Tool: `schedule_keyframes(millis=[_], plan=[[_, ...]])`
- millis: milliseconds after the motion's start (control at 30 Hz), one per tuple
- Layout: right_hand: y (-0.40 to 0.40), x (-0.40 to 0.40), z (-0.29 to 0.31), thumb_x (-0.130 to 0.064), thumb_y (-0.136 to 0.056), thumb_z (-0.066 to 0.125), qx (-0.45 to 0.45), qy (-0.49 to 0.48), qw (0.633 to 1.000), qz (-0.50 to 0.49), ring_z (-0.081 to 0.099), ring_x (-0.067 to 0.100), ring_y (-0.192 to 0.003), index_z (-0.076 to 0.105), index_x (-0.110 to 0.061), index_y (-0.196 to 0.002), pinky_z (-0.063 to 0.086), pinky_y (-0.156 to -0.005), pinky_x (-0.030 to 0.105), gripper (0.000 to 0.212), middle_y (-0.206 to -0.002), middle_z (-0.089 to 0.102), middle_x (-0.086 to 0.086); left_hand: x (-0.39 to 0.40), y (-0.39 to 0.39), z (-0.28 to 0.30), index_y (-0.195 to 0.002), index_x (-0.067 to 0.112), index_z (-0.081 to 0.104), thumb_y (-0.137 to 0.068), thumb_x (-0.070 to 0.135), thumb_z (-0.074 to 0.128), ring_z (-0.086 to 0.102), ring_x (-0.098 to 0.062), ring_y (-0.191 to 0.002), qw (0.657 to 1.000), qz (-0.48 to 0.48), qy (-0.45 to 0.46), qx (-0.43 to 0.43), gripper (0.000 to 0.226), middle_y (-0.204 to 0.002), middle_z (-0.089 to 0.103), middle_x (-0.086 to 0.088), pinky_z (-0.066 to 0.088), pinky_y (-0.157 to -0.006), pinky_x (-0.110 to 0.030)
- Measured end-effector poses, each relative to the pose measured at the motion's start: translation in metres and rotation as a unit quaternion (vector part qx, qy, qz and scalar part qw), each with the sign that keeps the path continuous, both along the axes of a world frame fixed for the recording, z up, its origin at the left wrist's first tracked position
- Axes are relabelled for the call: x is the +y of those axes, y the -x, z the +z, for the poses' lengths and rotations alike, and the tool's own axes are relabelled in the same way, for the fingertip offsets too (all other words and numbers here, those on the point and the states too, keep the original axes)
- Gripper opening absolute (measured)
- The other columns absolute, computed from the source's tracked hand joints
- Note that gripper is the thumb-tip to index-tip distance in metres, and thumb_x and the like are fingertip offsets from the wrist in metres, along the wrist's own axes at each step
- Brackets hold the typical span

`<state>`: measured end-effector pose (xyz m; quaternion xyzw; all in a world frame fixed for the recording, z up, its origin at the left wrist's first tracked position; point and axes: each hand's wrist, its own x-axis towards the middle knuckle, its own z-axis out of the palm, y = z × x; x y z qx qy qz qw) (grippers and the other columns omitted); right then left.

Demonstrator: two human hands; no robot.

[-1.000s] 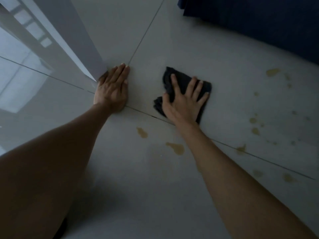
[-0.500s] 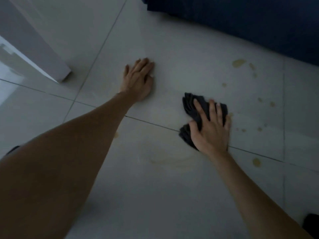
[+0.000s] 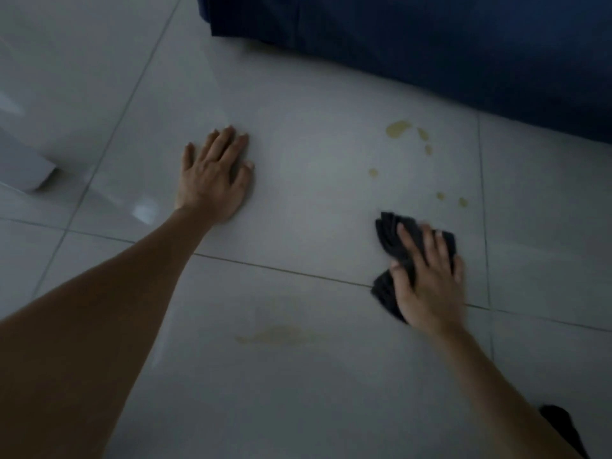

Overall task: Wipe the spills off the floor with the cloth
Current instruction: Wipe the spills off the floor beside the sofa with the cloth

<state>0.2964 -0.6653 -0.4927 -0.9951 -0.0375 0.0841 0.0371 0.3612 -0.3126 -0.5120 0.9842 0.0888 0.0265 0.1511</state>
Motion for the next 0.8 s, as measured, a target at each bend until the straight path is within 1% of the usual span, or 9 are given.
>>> schedule_keyframes(millis=[133, 200, 267, 333, 400, 467, 533, 633, 800], plan=[[-0.073, 0.033, -0.003, -0.047, -0.094, 0.026, 0.009, -0.021, 0.994, -0.105, 0.001, 0.02, -0.15, 0.011, -0.04, -0.151, 0.0, -0.118, 0.052, 0.06, -0.163, 0.006, -0.002, -0.002, 0.0, 0.001, -0.148, 0.03, 0.028, -0.097, 0.045, 0.03, 0.016, -0.019, -0.147, 1.0, 0.003, 0.0, -0.012, 0.053, -0.158, 0.022, 0.002, 0.007, -0.117, -0.046], [-0.097, 0.064, -0.004, -0.047, -0.094, 0.026, 0.004, -0.039, 0.993, -0.107, 0.001, 0.021, -0.15, 0.01, -0.04, -0.151, -0.003, -0.117, 0.053, 0.06, -0.163, 0.008, -0.001, -0.001, 0.0, 0.001, -0.147, 0.03, 0.029, -0.096, 0.047, 0.029, 0.017, -0.019, -0.146, 1.0, 0.002, -0.002, -0.013, 0.054, -0.158, 0.023, 0.001, 0.008, -0.117, -0.047], [-0.097, 0.091, -0.007, -0.049, -0.093, 0.028, -0.003, -0.046, 0.997, -0.064, 0.003, 0.021, -0.15, 0.012, -0.041, -0.151, -0.002, -0.117, 0.052, 0.061, -0.162, 0.01, -0.001, 0.0, -0.001, 0.001, -0.147, 0.03, 0.029, -0.095, 0.048, 0.027, 0.017, -0.019, -0.146, 1.0, -0.001, -0.004, -0.009, 0.056, -0.158, 0.023, 0.001, 0.009, -0.117, -0.048], [-0.076, 0.1, -0.006, -0.051, -0.09, 0.03, -0.018, -0.036, 0.999, 0.026, 0.008, 0.021, -0.149, 0.015, -0.042, -0.151, 0.001, -0.118, 0.05, 0.063, -0.162, 0.013, -0.003, 0.0, -0.001, 0.001, -0.147, 0.031, 0.028, -0.094, 0.048, 0.026, 0.018, -0.019, -0.146, 1.0, -0.001, -0.004, -0.008, 0.056, -0.158, 0.023, 0.001, 0.009, -0.117, -0.047], [-0.049, 0.08, -0.004, -0.053, -0.089, 0.03, -0.02, -0.027, 0.992, 0.118, 0.011, 0.018, -0.149, 0.018, -0.042, -0.15, 0.005, -0.118, 0.046, 0.064, -0.162, 0.013, -0.005, -0.001, 0.001, 0.001, -0.148, 0.031, 0.027, -0.095, 0.048, 0.026, 0.017, -0.018, -0.146, 1.0, 0.0, -0.005, -0.004, 0.056, -0.158, 0.022, 0.002, 0.009, -0.116, -0.046], [-0.033, 0.041, -0.004, -0.054, -0.089, 0.029, -0.017, -0.018, 0.989, 0.149, 0.013, 0.016, -0.149, 0.021, -0.042, -0.15, 0.009, -0.117, 0.043, 0.062, -0.161, 0.015, -0.006, 0.0, 0.002, 0.001, -0.148, 0.032, 0.026, -0.095, 0.048, 0.026, 0.017, -0.018, -0.147, 1.0, 0.0, -0.006, -0.002, 0.056, -0.158, 0.022, 0.002, 0.009, -0.117, -0.046], [-0.035, -0.002, -0.002, -0.054, -0.089, 0.024, -0.007, -0.016, 0.996, 0.089, 0.014, 0.017, -0.148, 0.022, -0.04, -0.15, 0.009, -0.117, 0.044, 0.063, -0.161, 0.017, -0.004, -0.001, 0.002, 0.001, -0.148, 0.031, 0.027, -0.095, 0.048, 0.027, 0.018, -0.018, -0.146, 1.0, 0.002, -0.005, -0.006, 0.056, -0.158, 0.023, 0.002, 0.01, -0.116, -0.046], [-0.066, -0.036, -0.001, -0.054, -0.089, 0.015, 0.018, 0.001, 0.999, -0.033, 0.002, 0.016, -0.15, 0.01, -0.039, -0.152, 0.003, -0.119, 0.047, 0.064, -0.163, 0.006, -0.004, -0.002, 0.001, 0.002, -0.148, 0.03, 0.029, -0.095, 0.047, 0.028, 0.02, -0.019, -0.146, 1.0, 0.006, -0.009, -0.007, 0.056, -0.158, 0.024, 0.001, 0.011, -0.116, -0.046], [-0.144, 0.002, -0.002, -0.047, -0.097, 0.017, 0.007, -0.031, 0.984, -0.175, -0.003, 0.02, -0.149, 0.004, -0.035, -0.153, -0.003, -0.118, 0.053, 0.059, -0.163, 0.001, 0.002, -0.003, 0.0, 0.004, -0.146, 0.028, 0.033, -0.093, 0.047, 0.03, 0.023, -0.019, -0.145, 1.0, 0.01, 0.0, -0.015, 0.057, -0.156, 0.027, 0.0, 0.012, -0.116, -0.047]])
